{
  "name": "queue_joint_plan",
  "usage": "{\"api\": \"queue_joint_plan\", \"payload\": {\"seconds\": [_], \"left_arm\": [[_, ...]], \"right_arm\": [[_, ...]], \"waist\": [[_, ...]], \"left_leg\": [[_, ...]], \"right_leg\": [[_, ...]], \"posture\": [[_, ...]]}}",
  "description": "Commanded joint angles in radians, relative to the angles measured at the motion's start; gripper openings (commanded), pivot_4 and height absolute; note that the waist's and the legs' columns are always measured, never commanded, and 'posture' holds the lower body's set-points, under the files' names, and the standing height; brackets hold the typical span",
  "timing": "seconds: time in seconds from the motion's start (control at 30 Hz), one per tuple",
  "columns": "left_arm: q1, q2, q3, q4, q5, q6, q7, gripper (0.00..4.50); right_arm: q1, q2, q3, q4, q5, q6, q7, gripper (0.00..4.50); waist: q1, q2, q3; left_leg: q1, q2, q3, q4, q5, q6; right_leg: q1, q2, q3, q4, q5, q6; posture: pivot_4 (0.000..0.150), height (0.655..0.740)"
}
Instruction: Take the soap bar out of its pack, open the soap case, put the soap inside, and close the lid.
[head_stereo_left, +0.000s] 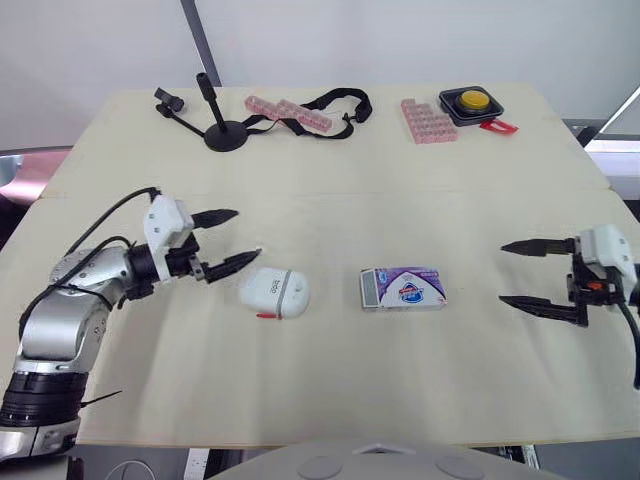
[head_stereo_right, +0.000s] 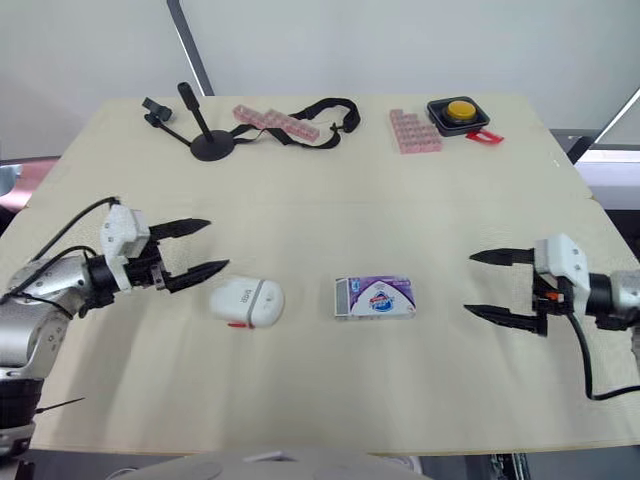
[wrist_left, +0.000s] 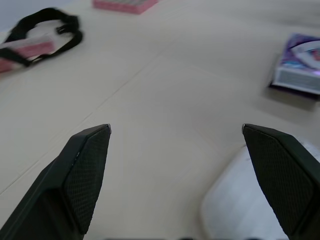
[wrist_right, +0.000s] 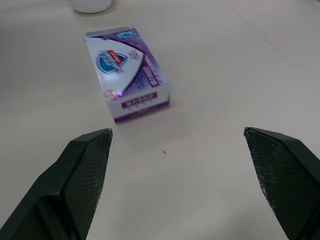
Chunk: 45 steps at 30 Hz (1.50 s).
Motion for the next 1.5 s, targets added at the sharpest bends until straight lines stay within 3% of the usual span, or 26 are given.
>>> {"api": "queue_joint_plan", "payload": {"seconds": [0.03,0.2,0.43,0.67,1.17,1.5], "left_arm": [[0.036,0.019,-0.03,-0.084,-0.035,-0.009,-0.063,4.48],[0.095,0.006,-0.074,-0.093,-0.02,-0.077,-0.127,4.48],[0.181,-0.031,-0.076,-0.069,-0.01,-0.187,-0.156,4.48],[0.289,-0.072,-0.063,-0.081,0.007,-0.283,-0.132,4.48],[0.516,-0.107,-0.033,-0.161,-0.003,-0.37,-0.071,4.48],[0.532,-0.1,-0.043,-0.1,0.021,-0.5,-0.133,4.48]], "right_arm": [[-0.021,-0.038,0.055,-0.145,0.016,0.107,-0.014,4.5],[-0.1,-0.03,0.17,-0.241,-0.031,0.174,-0.056,4.5],[-0.221,0.018,0.272,-0.162,-0.111,0.143,-0.08,4.5],[-0.271,0.032,0.318,-0.044,-0.175,0.039,-0.041,4.5],[-0.309,0.079,0.385,0.009,-0.207,-0.006,-0.007,4.5],[-0.336,0.115,0.399,0.072,-0.235,-0.037,-0.008,4.5]], "waist": [[0.001,0.0,0.0],[0.002,0.0,0.0],[0.004,0.0,0.0],[0.0,0.001,0.0],[-0.002,0.001,-0.001],[-0.001,0.001,-0.001]], "left_leg": [[0.0,0.0,0.0,0.0,0.0,0.0],[0.0,0.0,0.0,0.0,0.0,0.0],[0.0,0.0,0.001,0.0,0.0,-0.001],[0.0,0.0,0.002,0.0,0.0,0.0],[0.001,0.001,0.001,0.0,0.0,0.0],[0.001,0.002,0.002,0.0,0.0,0.0]], "right_leg": [[0.0,0.0,0.0,0.0,0.0,0.0],[0.0,0.0,0.0,0.0,0.0,0.0],[0.0,0.0,0.0,0.001,0.0,0.0],[-0.001,0.0,0.001,0.001,0.0,0.0],[-0.001,0.0,0.0,0.002,0.0,-0.001],[-0.001,0.0,0.0,0.003,-0.003,-0.005]], "posture": [[0.15,0.7343],[0.15,0.7343],[0.15,0.7343],[0.15,0.7343],[0.15,0.7343],[0.15,0.7343]]}}
